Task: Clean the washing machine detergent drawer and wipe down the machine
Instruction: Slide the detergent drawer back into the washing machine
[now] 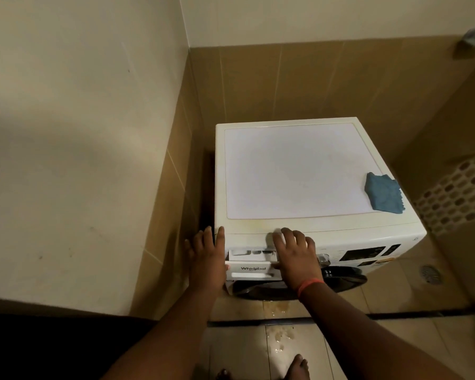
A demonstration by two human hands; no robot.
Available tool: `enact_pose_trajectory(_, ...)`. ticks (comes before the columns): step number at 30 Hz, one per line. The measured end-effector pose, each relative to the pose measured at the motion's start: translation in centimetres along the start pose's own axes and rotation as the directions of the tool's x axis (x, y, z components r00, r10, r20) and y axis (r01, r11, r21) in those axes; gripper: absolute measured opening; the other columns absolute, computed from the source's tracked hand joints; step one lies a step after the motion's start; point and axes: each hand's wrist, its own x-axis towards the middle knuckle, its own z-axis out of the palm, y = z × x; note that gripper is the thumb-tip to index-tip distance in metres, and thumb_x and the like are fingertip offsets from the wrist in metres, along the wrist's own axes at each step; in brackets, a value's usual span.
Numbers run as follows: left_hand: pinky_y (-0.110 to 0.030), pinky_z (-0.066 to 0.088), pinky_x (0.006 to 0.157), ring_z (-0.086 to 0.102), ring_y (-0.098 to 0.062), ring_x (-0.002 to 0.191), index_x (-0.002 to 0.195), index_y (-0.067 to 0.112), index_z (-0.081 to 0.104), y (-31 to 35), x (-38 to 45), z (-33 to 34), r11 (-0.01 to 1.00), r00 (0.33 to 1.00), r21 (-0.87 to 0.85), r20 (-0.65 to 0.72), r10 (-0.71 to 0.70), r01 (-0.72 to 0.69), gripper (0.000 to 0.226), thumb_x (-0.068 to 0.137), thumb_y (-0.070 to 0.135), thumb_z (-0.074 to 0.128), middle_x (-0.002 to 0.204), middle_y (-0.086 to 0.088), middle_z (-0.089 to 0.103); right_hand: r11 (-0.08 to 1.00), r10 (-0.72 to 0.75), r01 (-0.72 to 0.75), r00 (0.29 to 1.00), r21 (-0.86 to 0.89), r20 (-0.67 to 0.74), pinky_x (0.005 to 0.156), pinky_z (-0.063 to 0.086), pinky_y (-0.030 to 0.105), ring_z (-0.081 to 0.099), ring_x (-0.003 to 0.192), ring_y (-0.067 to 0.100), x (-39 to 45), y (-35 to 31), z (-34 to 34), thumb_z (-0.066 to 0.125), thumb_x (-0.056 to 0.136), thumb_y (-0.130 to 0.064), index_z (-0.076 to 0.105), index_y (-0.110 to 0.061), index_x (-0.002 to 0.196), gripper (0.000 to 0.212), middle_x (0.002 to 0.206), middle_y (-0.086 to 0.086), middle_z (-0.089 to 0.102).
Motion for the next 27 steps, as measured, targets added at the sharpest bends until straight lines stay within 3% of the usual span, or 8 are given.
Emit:
enact_pose_trajectory(10,-0.059,0.021,0.115,0.023,-0.032,0.141,0.154,0.023,0.012,0.2,4.0,-1.1,0.999,0.999,-0.005,-0.009,-0.036,0.036,0.107,0.074,0.05,0.077,0.153,-0.011,0.021,0.992,0.017,-0.017,1.0,-0.123,0.0,0.1,0.039,0.054,0.047,0.12,0.033,4.3,0.5,0.4,0.087,0.06,-0.029,0.039,-0.013,0.135,0.091,0.133,0.009,0.047)
enact_pose_trajectory(13,-0.059,0.023,0.113,0.025,-0.032,0.138,0.153,0.023,0.012,0.2,4.4,-1.0,0.998,0.999,0.012,-0.007,-0.054,0.054,0.11,0.071,0.052,0.079,0.151,-0.011,0.023,0.992,0.013,-0.01,1.0,-0.123,0.026,0.101,0.036,0.055,0.046,0.123,0.034,4.6,0.6,-0.2,0.085,0.062,-0.046,0.039,-0.012,0.138,0.095,0.136,0.01,0.046)
enact_pose_trajectory(16,-0.058,0.024,0.113,0.025,-0.032,0.138,0.153,0.023,0.011,0.2,4.7,-1.2,0.998,0.998,-0.007,0.008,-0.06,0.06,0.111,0.071,0.052,0.079,0.15,-0.011,0.022,0.992,0.016,-0.01,0.998,-0.125,0.053,0.105,0.033,0.055,0.042,0.127,0.034,4.8,0.6,-0.4,0.08,0.068,-0.048,0.035,-0.012,0.142,0.094,0.14,0.01,0.042)
enact_pose_trajectory(21,-0.053,0.026,0.114,0.026,-0.032,0.139,0.152,0.022,0.017,0.1,3.3,-0.1,0.965,0.99,-0.221,0.021,-0.139,0.14,0.1,0.076,0.049,0.076,0.152,-0.01,0.024,0.991,0.095,-0.091,0.995,0.1,-0.029,0.093,0.045,0.05,0.052,0.111,0.032,2.7,-0.5,0.2,0.084,0.065,-0.036,0.049,-0.014,0.128,0.075,0.125,0.008,0.053)
enact_pose_trajectory(23,-0.044,0.033,0.11,0.033,-0.032,0.137,0.151,0.016,0.026,0.1,2.1,0.2,0.832,0.965,-0.507,-0.001,-0.262,0.225,0.087,0.082,0.043,0.072,0.15,-0.012,0.031,0.947,0.175,-0.135,0.978,0.293,-0.116,0.083,0.05,0.045,0.055,0.1,0.028,1.0,-1.5,0.6,0.076,0.077,-0.033,0.055,-0.015,0.119,0.05,0.114,0.006,0.057)
enact_pose_trajectory(24,-0.041,0.036,0.106,0.038,-0.032,0.135,0.149,0.012,0.031,0.1,1.6,0.6,0.685,0.931,-0.666,0.039,-0.364,0.296,0.077,0.087,0.037,0.069,0.149,-0.013,0.036,0.88,0.256,-0.186,0.961,0.436,-0.107,0.08,0.05,0.042,0.055,0.097,0.025,0.2,-2.2,0.5,0.071,0.083,-0.031,0.058,-0.016,0.114,0.037,0.109,0.004,0.058)
enact_pose_trajectory(25,-0.04,0.04,0.102,0.044,-0.033,0.13,0.145,0.009,0.036,0.2,1.2,0.9,0.493,0.879,-0.785,0.132,-0.458,0.375,0.066,0.09,0.033,0.066,0.145,-0.015,0.043,0.748,0.356,-0.268,0.934,0.607,-0.027,0.08,0.05,0.039,0.056,0.096,0.023,-0.6,-2.8,0.7,0.067,0.088,-0.03,0.059,-0.016,0.109,0.026,0.105,0.002,0.058)
enact_pose_trajectory(27,-0.041,0.046,0.097,0.057,-0.032,0.112,0.129,0.008,0.049,0.2,0.4,1.8,0.049,0.754,-0.869,0.398,-0.522,0.493,0.043,0.096,0.033,0.059,0.129,-0.017,0.057,0.279,0.5,-0.479,0.812,0.832,0.3,0.08,0.049,0.034,0.06,0.098,0.025,-1.6,-4.2,1.1,0.058,0.095,-0.033,0.056,-0.015,0.104,0.021,0.101,0.003,0.061)
